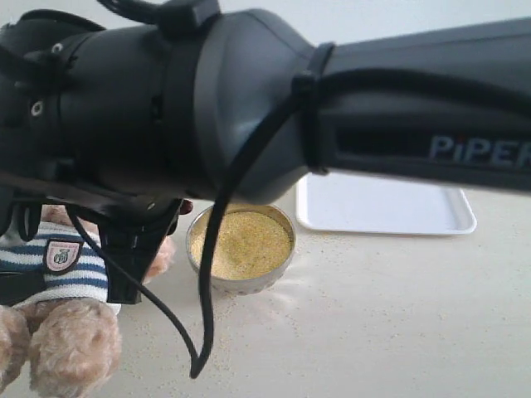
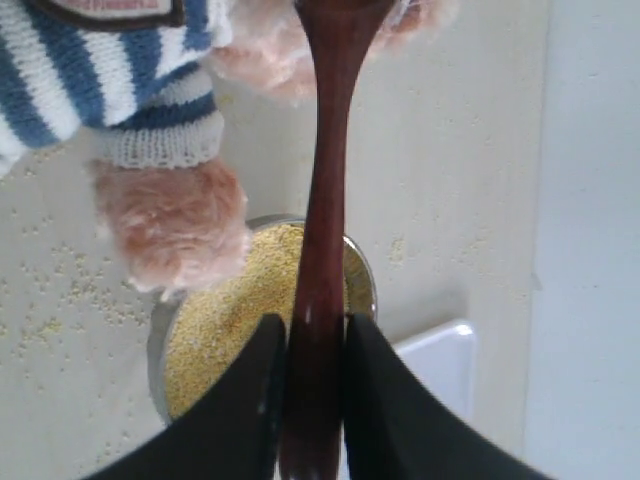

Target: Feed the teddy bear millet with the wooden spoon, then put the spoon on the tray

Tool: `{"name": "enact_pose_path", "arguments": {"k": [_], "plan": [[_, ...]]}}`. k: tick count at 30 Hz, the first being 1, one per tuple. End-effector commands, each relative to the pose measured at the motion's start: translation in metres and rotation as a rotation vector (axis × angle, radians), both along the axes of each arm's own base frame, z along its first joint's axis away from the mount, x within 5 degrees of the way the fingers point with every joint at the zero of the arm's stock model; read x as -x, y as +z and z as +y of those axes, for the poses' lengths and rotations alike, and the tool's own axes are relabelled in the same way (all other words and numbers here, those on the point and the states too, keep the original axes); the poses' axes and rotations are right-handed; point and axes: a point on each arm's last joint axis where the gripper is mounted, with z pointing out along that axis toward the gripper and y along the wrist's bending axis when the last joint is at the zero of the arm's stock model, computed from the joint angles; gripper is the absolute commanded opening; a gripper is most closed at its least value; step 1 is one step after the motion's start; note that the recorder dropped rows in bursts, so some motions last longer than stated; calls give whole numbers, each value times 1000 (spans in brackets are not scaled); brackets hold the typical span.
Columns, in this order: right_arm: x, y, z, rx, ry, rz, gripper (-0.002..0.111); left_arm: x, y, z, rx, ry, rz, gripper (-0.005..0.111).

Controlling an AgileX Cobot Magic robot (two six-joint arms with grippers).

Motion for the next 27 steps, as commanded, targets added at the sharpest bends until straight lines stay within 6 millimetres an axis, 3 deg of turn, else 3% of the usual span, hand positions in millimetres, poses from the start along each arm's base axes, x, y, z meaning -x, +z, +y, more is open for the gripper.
{"name": "enact_pose_path", "arguments": {"k": [1, 16, 27], "plan": [[7, 5, 3, 32, 18, -88, 0, -1, 3, -1, 23, -1, -22, 5], [31, -13, 4, 198, 42, -324, 0, -1, 3, -1, 23, -1, -22, 5], [38, -6, 7, 175, 44, -412, 0, -1, 3, -1, 23, -1, -22, 5]]}}
